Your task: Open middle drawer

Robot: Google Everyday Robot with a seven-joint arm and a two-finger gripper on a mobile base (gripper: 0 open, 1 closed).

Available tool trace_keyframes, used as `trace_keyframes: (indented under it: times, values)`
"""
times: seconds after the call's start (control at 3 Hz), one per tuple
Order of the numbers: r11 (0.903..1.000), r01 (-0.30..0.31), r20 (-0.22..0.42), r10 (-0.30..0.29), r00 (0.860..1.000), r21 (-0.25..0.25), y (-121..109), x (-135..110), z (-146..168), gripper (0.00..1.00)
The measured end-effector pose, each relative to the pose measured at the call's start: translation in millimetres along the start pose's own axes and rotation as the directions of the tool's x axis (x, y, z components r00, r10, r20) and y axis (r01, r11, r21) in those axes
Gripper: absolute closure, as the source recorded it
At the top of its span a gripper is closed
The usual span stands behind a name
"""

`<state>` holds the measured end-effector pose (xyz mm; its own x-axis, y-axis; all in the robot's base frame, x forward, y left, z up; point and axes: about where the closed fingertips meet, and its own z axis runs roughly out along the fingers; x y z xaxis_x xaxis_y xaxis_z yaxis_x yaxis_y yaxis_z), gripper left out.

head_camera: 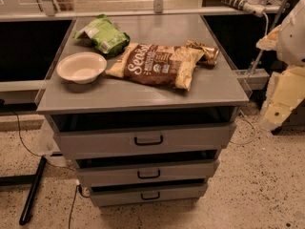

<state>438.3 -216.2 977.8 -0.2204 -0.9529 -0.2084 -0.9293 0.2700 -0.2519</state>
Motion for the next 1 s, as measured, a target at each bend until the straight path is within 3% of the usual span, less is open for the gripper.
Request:
trace_keyframes:
  times: [0.67,1.0]
  values:
    - [0.9999,0.014,-0.014,-0.014,1.0,-0.002,6.6,-3.4,11.7,0.0]
    - [0.9989,0.047,-0.024,-0.047,0.999,-0.006,23.1,-0.9,42.4,0.0]
